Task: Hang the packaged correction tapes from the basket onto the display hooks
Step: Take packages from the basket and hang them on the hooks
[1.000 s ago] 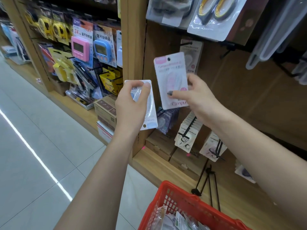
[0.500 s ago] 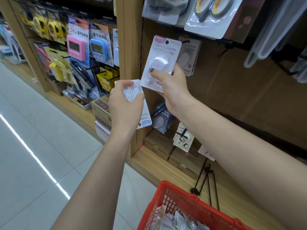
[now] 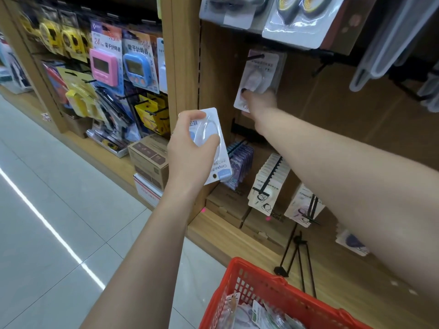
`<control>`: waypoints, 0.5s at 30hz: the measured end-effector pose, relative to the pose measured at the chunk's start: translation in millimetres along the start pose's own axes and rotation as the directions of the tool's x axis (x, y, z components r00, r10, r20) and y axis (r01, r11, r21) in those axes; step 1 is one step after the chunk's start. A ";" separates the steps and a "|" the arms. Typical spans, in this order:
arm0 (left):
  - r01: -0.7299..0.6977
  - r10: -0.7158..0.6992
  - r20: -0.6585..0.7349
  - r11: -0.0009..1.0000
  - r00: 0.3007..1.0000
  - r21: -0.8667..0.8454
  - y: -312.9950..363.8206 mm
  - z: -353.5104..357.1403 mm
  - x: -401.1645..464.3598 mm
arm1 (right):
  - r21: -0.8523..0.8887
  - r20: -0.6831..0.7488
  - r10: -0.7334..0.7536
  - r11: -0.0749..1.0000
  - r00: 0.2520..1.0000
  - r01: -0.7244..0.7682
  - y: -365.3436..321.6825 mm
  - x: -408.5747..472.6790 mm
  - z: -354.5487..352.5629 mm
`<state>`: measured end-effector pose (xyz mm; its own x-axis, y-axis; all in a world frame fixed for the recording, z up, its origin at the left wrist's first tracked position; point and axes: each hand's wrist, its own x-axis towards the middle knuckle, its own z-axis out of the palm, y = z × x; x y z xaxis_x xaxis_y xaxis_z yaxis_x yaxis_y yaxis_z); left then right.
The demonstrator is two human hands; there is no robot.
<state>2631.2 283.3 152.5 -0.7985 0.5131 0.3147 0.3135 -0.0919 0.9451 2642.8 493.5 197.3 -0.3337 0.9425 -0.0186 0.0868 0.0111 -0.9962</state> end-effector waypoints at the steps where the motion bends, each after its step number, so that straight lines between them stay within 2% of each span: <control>1: -0.003 0.003 0.017 1.000 1.000 -0.012 0.4 0.9 0.5 | -0.005 0.002 0.010 1.000 1.000 -0.010 -0.3 4.8 -2.0; 5: -0.005 0.008 0.062 0.999 0.998 -0.049 0.4 3.4 2.6 | 0.018 0.053 0.070 0.997 0.996 -0.071 -0.4 4.6 -8.6; 9: 0.002 0.004 0.089 0.998 0.996 -0.065 -1.3 3.5 2.9 | -0.088 0.049 0.130 0.988 0.990 -0.125 7.7 -18.7 -15.1; 11: 0.003 0.004 0.099 0.997 0.995 -0.077 -1.4 3.8 3.4 | -0.050 0.074 0.168 0.985 0.983 -0.165 11.5 -42.3 -18.7; 13: -0.012 0.019 0.106 0.998 0.994 -0.068 -1.1 3.9 3.6 | 0.018 0.178 0.191 0.980 0.965 -0.197 14.1 -68.5 -26.2; 15: -0.028 0.034 0.109 0.998 0.994 -0.057 -0.8 3.8 4.6 | 0.067 0.393 0.178 0.973 0.902 -0.221 16.2 -92.4 -37.9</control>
<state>2629.2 288.9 152.9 -0.7270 0.5995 0.3349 0.3058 -0.1542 0.9395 2710.6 419.2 186.1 -0.6548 0.7209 -0.2273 0.0954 -0.2195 -0.9709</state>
